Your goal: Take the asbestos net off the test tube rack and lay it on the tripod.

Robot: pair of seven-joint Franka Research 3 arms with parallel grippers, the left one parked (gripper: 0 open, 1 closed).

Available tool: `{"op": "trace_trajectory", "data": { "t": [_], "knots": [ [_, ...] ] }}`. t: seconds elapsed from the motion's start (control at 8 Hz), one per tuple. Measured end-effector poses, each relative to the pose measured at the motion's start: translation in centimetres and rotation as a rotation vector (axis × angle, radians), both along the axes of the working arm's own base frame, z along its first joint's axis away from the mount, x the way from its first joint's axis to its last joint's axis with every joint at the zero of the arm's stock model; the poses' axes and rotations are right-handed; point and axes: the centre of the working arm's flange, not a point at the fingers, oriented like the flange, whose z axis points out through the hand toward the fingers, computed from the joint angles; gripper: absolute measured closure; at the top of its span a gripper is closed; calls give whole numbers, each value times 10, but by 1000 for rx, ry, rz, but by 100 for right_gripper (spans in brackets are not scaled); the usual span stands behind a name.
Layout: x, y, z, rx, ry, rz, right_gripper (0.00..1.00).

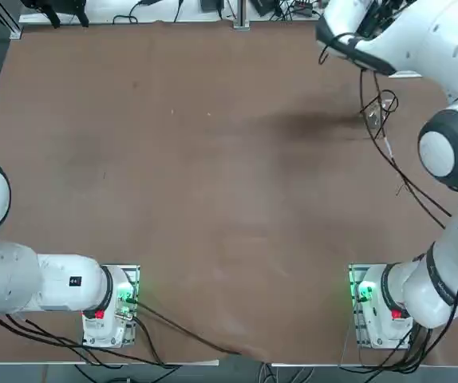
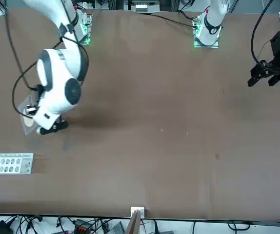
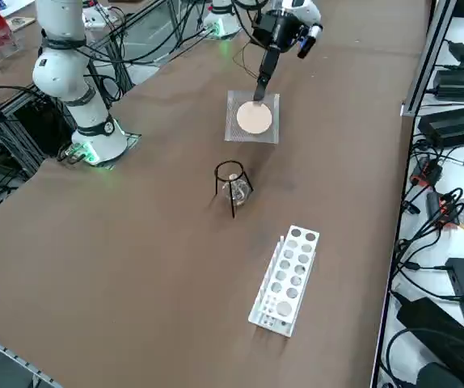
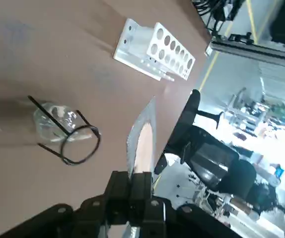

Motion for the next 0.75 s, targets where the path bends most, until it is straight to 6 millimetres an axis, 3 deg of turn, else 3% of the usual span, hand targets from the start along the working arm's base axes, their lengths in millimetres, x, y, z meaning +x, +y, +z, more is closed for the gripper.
{"op": "trace_trajectory", "data": {
  "t": [0.25, 0.75],
  "knots": [
    [-9, 20, -26, -48, -70, -44, 99],
    [-22, 30, -77, -167, -178, -120, 99]
  ]
}}
